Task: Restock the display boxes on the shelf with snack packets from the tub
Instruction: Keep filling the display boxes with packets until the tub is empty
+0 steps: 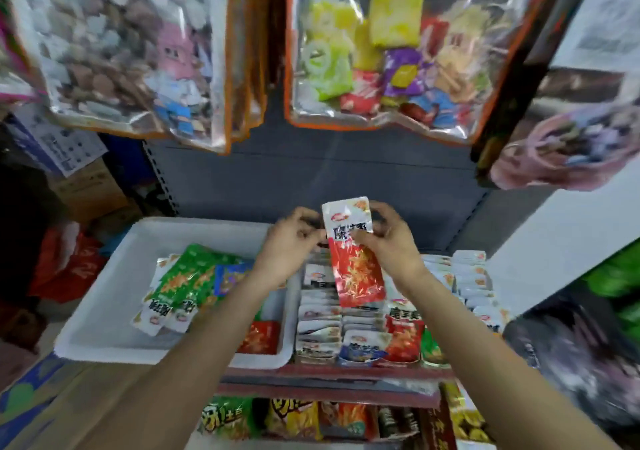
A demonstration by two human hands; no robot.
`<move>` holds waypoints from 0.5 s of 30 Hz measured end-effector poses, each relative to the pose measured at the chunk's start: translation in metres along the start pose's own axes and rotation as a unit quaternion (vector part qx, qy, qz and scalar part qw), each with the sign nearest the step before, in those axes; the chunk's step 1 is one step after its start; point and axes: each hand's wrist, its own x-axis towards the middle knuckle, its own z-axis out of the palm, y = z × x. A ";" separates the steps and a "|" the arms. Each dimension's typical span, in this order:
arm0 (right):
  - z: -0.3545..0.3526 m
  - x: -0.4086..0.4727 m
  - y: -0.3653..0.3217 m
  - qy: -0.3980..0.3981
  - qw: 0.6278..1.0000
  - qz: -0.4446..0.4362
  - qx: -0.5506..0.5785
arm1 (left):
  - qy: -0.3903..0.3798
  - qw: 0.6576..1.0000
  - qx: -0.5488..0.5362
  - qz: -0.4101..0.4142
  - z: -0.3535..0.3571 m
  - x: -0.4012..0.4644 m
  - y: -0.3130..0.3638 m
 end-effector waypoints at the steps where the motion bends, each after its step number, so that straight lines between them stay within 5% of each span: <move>1: -0.018 0.001 0.003 0.040 0.999 -0.005 -0.004 | -0.029 0.999 0.034 0.008 0.016 -0.001 0.004; 4: -0.062 0.002 0.012 0.139 0.989 -0.042 -0.020 | -0.124 0.981 0.144 0.047 0.059 -0.004 0.010; 7: -0.093 0.004 0.024 0.204 0.965 -0.077 -0.144 | -0.227 0.877 0.390 0.164 0.091 -0.005 0.011; 9: -0.107 0.004 0.032 0.212 0.954 -0.083 -0.194 | -0.273 0.827 0.459 0.176 0.106 -0.005 0.012; 15: -0.125 0.005 0.046 0.219 0.952 -0.111 -0.182 | -0.320 0.795 0.502 0.112 0.128 -0.002 0.008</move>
